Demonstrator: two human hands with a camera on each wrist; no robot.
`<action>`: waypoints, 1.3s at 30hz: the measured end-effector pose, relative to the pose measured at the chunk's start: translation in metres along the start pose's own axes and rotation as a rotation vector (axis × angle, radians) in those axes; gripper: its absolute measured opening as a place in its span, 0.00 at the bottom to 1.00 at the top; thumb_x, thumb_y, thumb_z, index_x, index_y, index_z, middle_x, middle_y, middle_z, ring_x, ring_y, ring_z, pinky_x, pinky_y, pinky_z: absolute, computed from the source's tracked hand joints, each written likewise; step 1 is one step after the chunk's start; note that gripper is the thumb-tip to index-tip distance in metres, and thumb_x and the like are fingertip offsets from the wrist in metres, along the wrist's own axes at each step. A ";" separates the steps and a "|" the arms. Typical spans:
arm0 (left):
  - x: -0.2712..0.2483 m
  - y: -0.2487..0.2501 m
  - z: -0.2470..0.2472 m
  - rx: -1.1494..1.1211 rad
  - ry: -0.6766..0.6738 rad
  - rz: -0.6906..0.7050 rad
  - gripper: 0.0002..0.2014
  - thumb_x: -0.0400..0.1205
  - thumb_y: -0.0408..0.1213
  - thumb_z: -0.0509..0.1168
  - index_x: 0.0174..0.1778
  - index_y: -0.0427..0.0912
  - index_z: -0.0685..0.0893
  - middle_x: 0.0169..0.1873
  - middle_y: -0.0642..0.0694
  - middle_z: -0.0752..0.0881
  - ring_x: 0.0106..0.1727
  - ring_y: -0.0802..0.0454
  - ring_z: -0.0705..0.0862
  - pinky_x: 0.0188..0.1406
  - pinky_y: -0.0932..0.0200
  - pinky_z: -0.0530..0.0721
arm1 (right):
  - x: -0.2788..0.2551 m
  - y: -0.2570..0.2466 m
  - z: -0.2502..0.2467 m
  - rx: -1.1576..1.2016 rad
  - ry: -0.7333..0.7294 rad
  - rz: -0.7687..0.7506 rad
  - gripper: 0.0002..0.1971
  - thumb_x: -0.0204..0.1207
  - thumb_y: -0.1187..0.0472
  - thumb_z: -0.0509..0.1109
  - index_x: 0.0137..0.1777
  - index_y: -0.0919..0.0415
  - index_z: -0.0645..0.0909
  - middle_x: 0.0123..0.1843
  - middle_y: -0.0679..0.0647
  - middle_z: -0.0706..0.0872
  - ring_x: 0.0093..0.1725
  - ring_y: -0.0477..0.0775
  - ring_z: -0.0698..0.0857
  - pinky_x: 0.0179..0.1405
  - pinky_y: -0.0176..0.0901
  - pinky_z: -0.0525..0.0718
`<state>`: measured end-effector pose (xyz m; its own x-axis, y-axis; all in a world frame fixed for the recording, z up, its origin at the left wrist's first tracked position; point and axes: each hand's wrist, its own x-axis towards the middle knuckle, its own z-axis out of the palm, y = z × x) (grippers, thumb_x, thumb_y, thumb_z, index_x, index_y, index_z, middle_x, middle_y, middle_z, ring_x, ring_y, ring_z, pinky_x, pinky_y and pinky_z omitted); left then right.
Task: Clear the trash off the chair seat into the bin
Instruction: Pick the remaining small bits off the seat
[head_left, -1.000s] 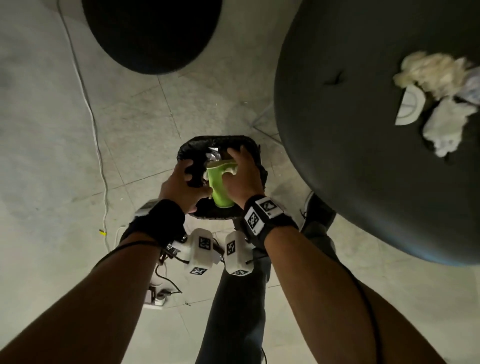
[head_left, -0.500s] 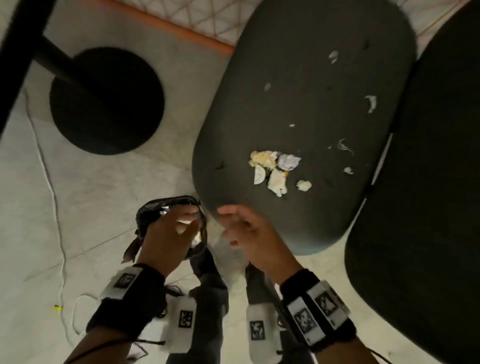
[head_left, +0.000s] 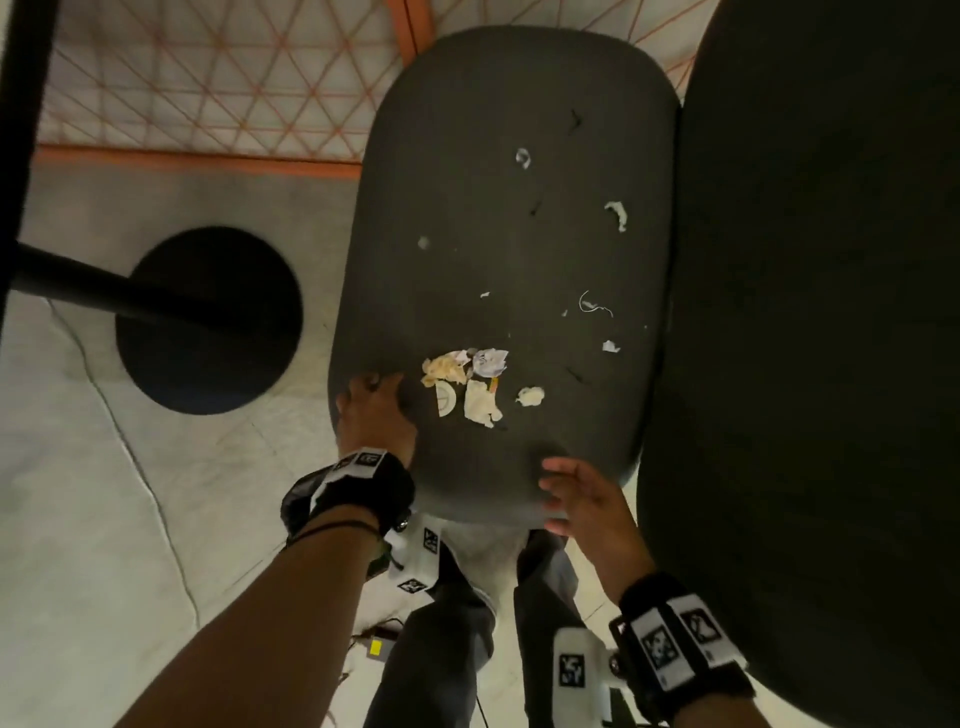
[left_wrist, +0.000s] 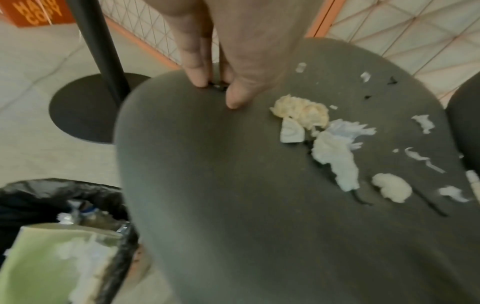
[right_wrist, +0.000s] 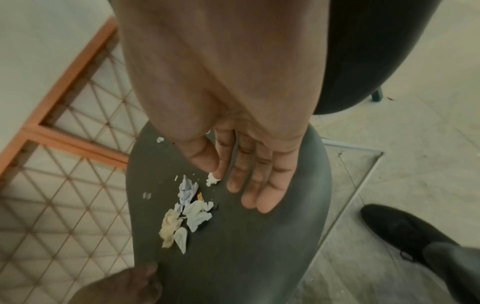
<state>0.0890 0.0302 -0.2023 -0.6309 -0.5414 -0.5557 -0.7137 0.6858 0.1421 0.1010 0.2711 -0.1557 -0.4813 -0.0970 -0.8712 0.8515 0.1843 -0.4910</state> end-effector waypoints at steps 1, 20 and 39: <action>0.000 -0.002 -0.002 0.007 0.033 0.008 0.22 0.81 0.34 0.62 0.72 0.53 0.78 0.73 0.40 0.73 0.72 0.35 0.73 0.70 0.39 0.76 | 0.006 -0.003 -0.002 0.043 -0.020 0.020 0.10 0.83 0.66 0.63 0.59 0.58 0.82 0.51 0.55 0.85 0.48 0.56 0.84 0.50 0.49 0.84; -0.086 0.078 -0.016 -0.457 -0.320 0.357 0.10 0.74 0.32 0.75 0.48 0.49 0.89 0.41 0.56 0.91 0.42 0.66 0.88 0.46 0.74 0.83 | 0.031 -0.042 0.031 0.544 -0.151 0.251 0.20 0.88 0.54 0.54 0.53 0.63 0.85 0.50 0.59 0.90 0.48 0.53 0.88 0.49 0.46 0.85; 0.026 0.083 -0.004 0.503 -0.430 0.605 0.49 0.70 0.57 0.74 0.80 0.69 0.48 0.84 0.53 0.42 0.83 0.34 0.46 0.70 0.31 0.73 | 0.060 -0.043 0.019 0.595 0.235 0.304 0.18 0.85 0.55 0.60 0.33 0.59 0.78 0.27 0.53 0.76 0.27 0.49 0.73 0.31 0.39 0.73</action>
<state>0.0124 0.0711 -0.2016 -0.6152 0.1416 -0.7756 -0.0148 0.9815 0.1910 0.0393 0.2387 -0.1863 -0.1797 0.1002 -0.9786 0.8923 -0.4023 -0.2050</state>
